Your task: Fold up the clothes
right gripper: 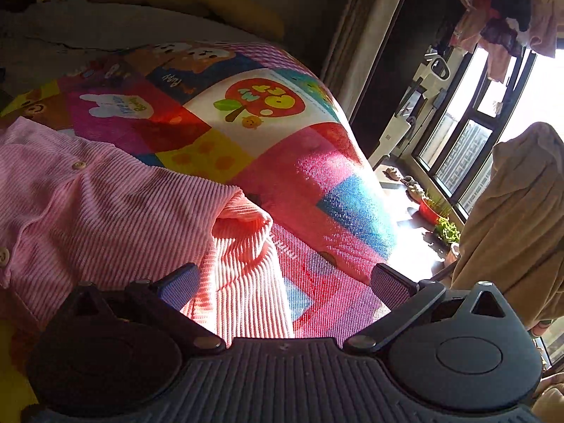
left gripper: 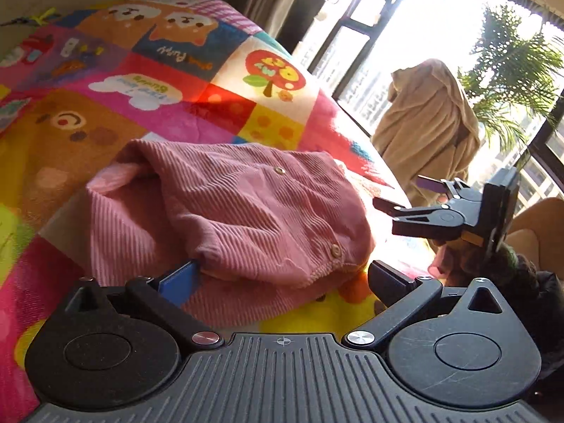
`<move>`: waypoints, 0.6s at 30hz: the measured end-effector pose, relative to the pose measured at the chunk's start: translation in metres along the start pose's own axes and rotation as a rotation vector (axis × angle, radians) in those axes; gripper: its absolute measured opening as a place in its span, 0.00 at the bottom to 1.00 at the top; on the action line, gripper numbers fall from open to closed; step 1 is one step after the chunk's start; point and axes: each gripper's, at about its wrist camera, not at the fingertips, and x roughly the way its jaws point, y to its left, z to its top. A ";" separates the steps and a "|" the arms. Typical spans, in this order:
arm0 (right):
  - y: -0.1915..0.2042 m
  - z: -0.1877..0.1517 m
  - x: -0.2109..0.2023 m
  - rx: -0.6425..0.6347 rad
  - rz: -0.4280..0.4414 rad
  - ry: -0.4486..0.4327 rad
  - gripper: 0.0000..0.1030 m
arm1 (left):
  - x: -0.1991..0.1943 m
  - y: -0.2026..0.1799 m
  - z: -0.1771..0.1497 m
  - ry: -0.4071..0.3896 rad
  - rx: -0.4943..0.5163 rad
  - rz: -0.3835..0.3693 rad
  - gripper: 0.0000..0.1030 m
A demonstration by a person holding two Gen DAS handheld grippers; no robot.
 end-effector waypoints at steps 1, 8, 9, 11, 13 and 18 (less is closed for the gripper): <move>0.002 0.007 -0.008 0.022 0.055 -0.026 1.00 | -0.002 0.011 0.001 -0.011 -0.047 0.042 1.00; 0.082 0.046 -0.019 0.015 0.493 -0.066 1.00 | 0.007 0.069 0.006 -0.023 -0.333 0.140 1.00; 0.101 0.047 -0.016 -0.014 0.544 -0.048 1.00 | 0.010 0.068 0.008 -0.021 -0.338 0.117 1.00; 0.137 0.045 -0.011 -0.092 0.596 -0.028 1.00 | 0.018 0.067 0.013 -0.012 -0.374 0.029 1.00; 0.169 0.042 -0.007 -0.185 0.610 -0.031 1.00 | 0.025 0.066 0.019 0.000 -0.439 -0.109 1.00; 0.209 0.043 0.005 -0.316 0.521 -0.083 1.00 | 0.022 0.054 0.043 -0.047 -0.463 -0.248 1.00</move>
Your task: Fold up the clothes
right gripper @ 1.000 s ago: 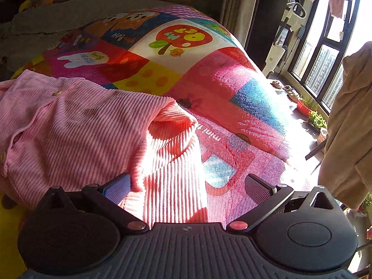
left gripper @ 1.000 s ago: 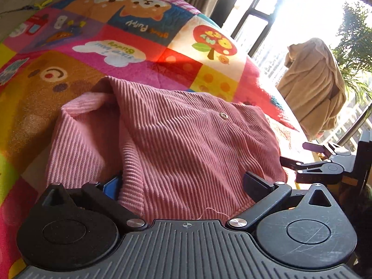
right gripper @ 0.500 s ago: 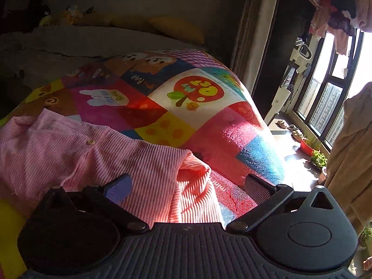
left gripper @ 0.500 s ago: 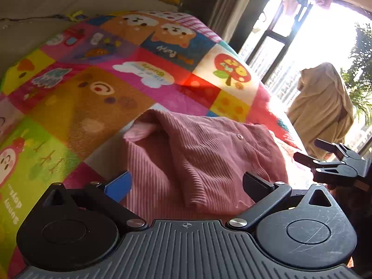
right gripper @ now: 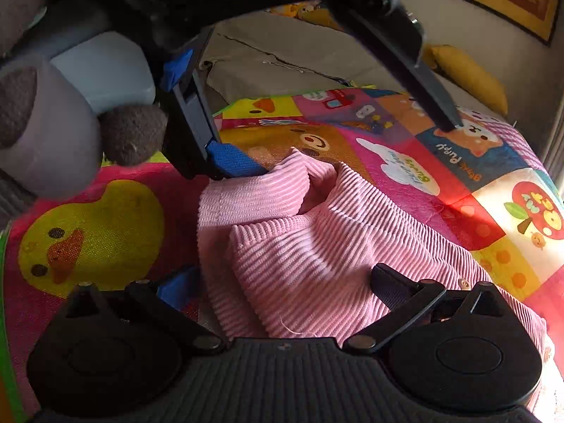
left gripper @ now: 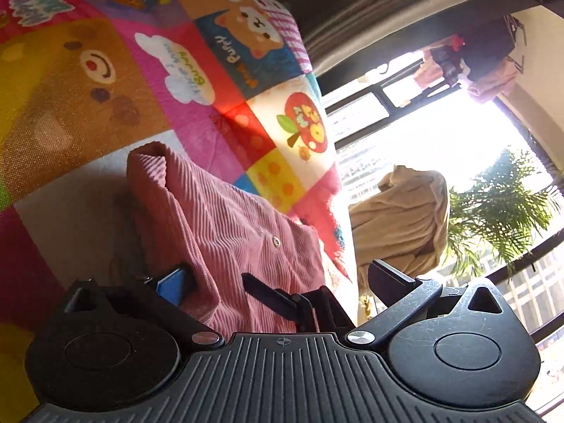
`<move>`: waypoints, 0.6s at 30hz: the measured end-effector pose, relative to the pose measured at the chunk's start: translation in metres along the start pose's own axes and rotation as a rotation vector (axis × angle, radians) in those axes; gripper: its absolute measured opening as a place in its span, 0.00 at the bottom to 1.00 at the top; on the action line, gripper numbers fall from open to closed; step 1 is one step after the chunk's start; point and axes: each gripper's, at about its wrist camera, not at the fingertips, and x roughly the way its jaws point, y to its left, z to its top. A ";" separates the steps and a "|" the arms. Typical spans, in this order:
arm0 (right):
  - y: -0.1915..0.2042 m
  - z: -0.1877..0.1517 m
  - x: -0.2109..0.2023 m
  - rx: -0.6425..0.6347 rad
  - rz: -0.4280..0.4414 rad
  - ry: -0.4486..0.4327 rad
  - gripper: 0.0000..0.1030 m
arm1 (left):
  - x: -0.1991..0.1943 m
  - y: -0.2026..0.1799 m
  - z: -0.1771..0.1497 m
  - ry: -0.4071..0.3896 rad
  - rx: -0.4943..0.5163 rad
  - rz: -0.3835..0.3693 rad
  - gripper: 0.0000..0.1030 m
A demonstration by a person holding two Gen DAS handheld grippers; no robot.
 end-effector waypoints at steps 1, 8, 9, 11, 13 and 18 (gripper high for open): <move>-0.005 0.002 0.001 0.023 -0.024 -0.012 1.00 | -0.001 -0.002 0.002 -0.007 0.009 0.002 1.00; -0.069 0.001 -0.006 0.324 -0.102 -0.055 1.00 | -0.032 0.014 0.019 -0.159 0.007 0.108 1.00; -0.073 -0.001 -0.007 0.331 -0.105 -0.056 1.00 | -0.033 0.020 0.020 -0.163 -0.011 0.128 1.00; -0.076 -0.004 -0.008 0.338 -0.101 -0.057 1.00 | -0.029 0.031 0.018 -0.137 -0.048 0.140 1.00; -0.079 -0.007 -0.008 0.343 -0.093 -0.057 1.00 | -0.017 0.036 0.014 -0.089 -0.065 0.123 1.00; -0.065 -0.010 -0.011 0.267 -0.042 -0.065 1.00 | 0.009 0.033 0.008 -0.008 -0.086 0.027 1.00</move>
